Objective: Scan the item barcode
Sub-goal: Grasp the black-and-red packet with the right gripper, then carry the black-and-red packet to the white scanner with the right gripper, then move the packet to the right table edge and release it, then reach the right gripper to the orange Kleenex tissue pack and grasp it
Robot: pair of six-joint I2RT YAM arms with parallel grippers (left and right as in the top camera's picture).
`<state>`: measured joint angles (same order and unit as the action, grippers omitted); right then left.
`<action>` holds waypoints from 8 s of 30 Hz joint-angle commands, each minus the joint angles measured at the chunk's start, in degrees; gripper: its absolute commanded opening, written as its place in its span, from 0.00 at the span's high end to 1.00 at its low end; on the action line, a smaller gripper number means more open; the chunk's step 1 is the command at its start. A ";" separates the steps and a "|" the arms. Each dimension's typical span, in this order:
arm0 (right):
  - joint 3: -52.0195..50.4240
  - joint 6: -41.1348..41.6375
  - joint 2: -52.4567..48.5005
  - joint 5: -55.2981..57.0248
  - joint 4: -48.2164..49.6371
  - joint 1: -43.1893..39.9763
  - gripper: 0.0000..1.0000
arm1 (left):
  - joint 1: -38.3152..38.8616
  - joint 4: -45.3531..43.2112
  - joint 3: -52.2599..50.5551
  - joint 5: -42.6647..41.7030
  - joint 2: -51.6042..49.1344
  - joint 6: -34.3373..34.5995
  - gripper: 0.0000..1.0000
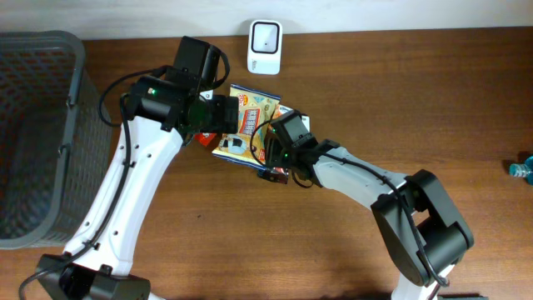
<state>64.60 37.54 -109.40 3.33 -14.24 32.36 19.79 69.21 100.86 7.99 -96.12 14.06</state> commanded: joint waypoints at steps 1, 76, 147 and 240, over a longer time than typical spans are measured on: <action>0.90 0.44 -0.46 3.02 -2.27 -0.92 0.34 | -0.09 -0.07 0.39 0.42 -0.31 -0.90 0.01; 10.93 4.98 -2.64 -7.45 -28.87 -12.09 0.83 | -0.09 -0.07 0.39 0.42 -0.31 -0.90 0.01; 62.40 -23.63 -30.56 0.59 0.20 -12.24 0.96 | -0.09 -0.07 0.39 0.42 -0.31 -0.92 0.01; 48.72 -8.98 -22.62 -28.09 -41.55 -18.62 0.35 | -0.09 -0.07 0.39 0.42 -0.31 -0.92 0.01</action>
<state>115.37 21.89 -132.79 -28.69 -57.08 12.56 19.79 69.21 100.88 7.99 -96.12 14.06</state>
